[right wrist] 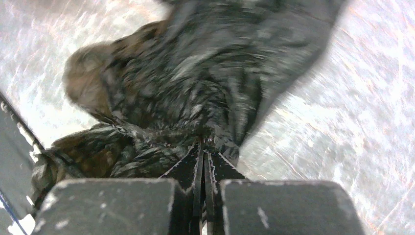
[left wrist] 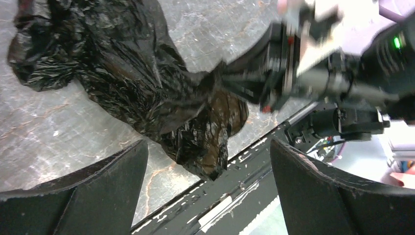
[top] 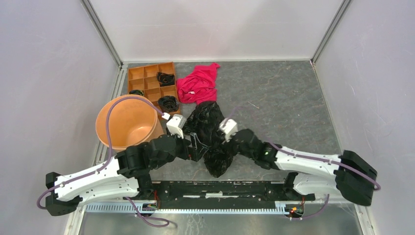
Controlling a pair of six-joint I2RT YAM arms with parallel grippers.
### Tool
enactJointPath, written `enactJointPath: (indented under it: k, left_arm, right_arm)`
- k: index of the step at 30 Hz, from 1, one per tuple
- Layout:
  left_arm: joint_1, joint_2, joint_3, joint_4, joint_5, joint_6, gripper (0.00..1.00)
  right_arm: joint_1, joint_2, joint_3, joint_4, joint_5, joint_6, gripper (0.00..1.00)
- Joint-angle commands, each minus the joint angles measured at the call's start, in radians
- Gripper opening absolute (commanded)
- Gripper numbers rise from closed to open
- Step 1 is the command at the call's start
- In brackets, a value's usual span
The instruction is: Put the trash bags into the trash bin
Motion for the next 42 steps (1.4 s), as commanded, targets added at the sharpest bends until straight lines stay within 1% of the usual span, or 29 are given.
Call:
enactJointPath:
  k: [1, 2, 4, 7, 8, 9, 11, 14, 15, 17, 18, 20, 21, 24, 28, 30, 33, 35, 39, 40, 42]
  left_arm:
    - [-0.004, 0.030, 0.012, 0.098, 0.086, -0.043, 1.00]
    - [-0.003, 0.039, 0.008, 0.117, 0.113, -0.045, 1.00]
    - [-0.005, 0.064, -0.007, 0.163, 0.170, -0.046, 1.00]
    - [-0.004, 0.149, 0.000, 0.199, 0.241, -0.038, 1.00]
    - [-0.004, 0.199, 0.009, 0.204, 0.259, -0.037, 1.00]
    - [-0.004, 0.223, 0.014, 0.208, 0.267, -0.043, 0.98]
    - [-0.004, 0.283, 0.019, 0.219, 0.257, -0.062, 0.93]
    - [-0.003, 0.373, 0.020, 0.239, 0.213, -0.079, 0.75]
    - [-0.004, 0.394, 0.017, 0.250, 0.197, -0.088, 0.71]
    - [-0.005, 0.426, 0.006, 0.290, 0.172, -0.105, 0.66]
    - [-0.003, 0.435, -0.006, 0.329, 0.166, -0.105, 0.65]
    - [-0.002, 0.452, -0.022, 0.400, 0.100, -0.117, 0.67]
    - [0.005, 0.461, -0.024, 0.409, 0.067, -0.131, 0.70]
    - [0.055, 0.487, -0.020, 0.438, 0.031, -0.152, 0.74]
    - [0.129, 0.500, -0.050, 0.526, 0.109, -0.161, 0.79]
    - [0.138, 0.493, -0.067, 0.562, 0.127, -0.166, 0.80]
    - [0.139, 0.469, -0.100, 0.583, 0.139, -0.198, 0.80]
    - [0.139, 0.430, -0.139, 0.599, 0.147, -0.221, 0.81]
    - [0.137, 0.350, -0.220, 0.667, 0.179, -0.231, 0.94]
    - [0.138, 0.337, -0.234, 0.678, 0.171, -0.237, 0.96]
    - [0.140, 0.334, -0.247, 0.695, 0.159, -0.249, 0.98]
  right_arm:
    - [-0.228, -0.190, -0.186, 0.259, -0.255, 0.303, 0.00]
    - [-0.263, -0.247, -0.238, 0.305, -0.290, 0.372, 0.00]
    - [-0.317, -0.323, -0.287, 0.325, -0.329, 0.458, 0.00]
    - [-0.380, -0.385, -0.302, 0.274, -0.352, 0.516, 0.00]
    - [-0.403, -0.398, -0.303, 0.252, -0.351, 0.522, 0.00]
    - [-0.419, -0.408, -0.304, 0.231, -0.347, 0.525, 0.00]
    - [-0.450, -0.423, -0.312, 0.211, -0.364, 0.530, 0.00]
    - [-0.462, -0.443, -0.317, 0.198, -0.378, 0.524, 0.00]
    - [-0.462, -0.451, -0.317, 0.191, -0.378, 0.520, 0.00]
    - [-0.462, -0.465, -0.309, 0.180, -0.382, 0.513, 0.00]
    - [-0.461, -0.470, -0.306, 0.171, -0.382, 0.510, 0.00]
    - [-0.461, -0.478, -0.293, 0.155, -0.388, 0.498, 0.00]
    - [-0.461, -0.481, -0.283, 0.147, -0.389, 0.493, 0.00]
    - [-0.462, -0.502, -0.261, 0.120, -0.393, 0.483, 0.00]
    - [-0.462, -0.533, -0.238, 0.089, -0.381, 0.483, 0.00]
    - [-0.463, -0.541, -0.226, 0.080, -0.378, 0.488, 0.00]
    - [-0.462, -0.547, -0.217, 0.094, -0.382, 0.512, 0.00]
    - [-0.462, -0.548, -0.211, 0.115, -0.397, 0.527, 0.00]
    - [-0.462, -0.548, -0.178, 0.110, -0.418, 0.516, 0.00]
    - [-0.462, -0.548, -0.164, 0.102, -0.419, 0.511, 0.00]
    - [-0.462, -0.545, -0.142, 0.094, -0.429, 0.504, 0.00]
